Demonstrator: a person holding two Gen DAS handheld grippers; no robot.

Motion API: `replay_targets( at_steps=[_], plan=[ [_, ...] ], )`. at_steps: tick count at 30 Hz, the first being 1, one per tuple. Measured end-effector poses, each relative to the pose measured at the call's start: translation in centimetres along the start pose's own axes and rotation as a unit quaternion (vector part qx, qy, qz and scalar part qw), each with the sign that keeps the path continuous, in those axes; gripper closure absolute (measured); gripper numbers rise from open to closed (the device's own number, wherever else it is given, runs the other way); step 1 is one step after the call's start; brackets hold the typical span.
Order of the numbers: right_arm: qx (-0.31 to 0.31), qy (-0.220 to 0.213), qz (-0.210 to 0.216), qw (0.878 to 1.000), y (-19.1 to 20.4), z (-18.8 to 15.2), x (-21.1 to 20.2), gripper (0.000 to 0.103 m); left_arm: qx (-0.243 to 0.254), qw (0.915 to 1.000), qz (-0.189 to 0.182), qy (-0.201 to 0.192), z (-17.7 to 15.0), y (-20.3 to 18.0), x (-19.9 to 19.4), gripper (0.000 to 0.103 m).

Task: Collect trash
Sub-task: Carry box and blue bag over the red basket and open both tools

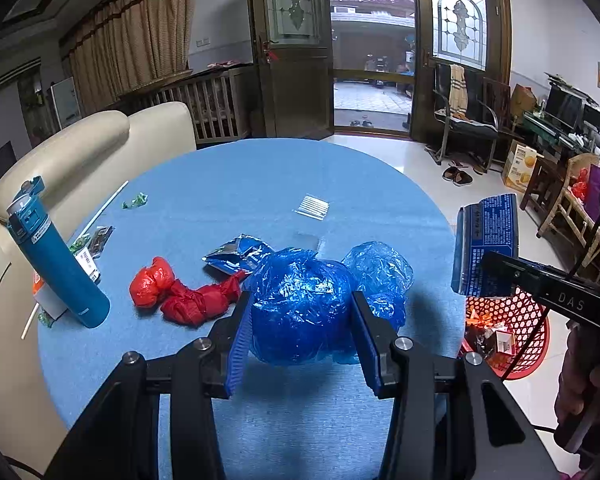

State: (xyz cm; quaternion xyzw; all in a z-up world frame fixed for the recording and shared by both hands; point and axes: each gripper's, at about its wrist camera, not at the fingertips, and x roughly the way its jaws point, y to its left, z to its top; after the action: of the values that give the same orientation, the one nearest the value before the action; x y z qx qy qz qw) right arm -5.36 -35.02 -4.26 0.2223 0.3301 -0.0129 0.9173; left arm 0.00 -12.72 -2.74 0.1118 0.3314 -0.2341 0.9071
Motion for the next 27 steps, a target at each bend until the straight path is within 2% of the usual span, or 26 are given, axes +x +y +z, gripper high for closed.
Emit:
replay_targets(
  at_steps=[12,27],
  plan=[
    [0.031,-0.028,-0.021,0.999,-3.5,0.6,-2.5,0.066,0.017,0.9996,-0.022,0.003,0.5,-1.5,-0.3,0.054],
    [0.051,-0.043,-0.033,0.997,-5.8,0.4,-4.4,0.066,0.051,0.9975,-0.048,0.013,1.6,-4.5,0.0,0.054]
  ],
)
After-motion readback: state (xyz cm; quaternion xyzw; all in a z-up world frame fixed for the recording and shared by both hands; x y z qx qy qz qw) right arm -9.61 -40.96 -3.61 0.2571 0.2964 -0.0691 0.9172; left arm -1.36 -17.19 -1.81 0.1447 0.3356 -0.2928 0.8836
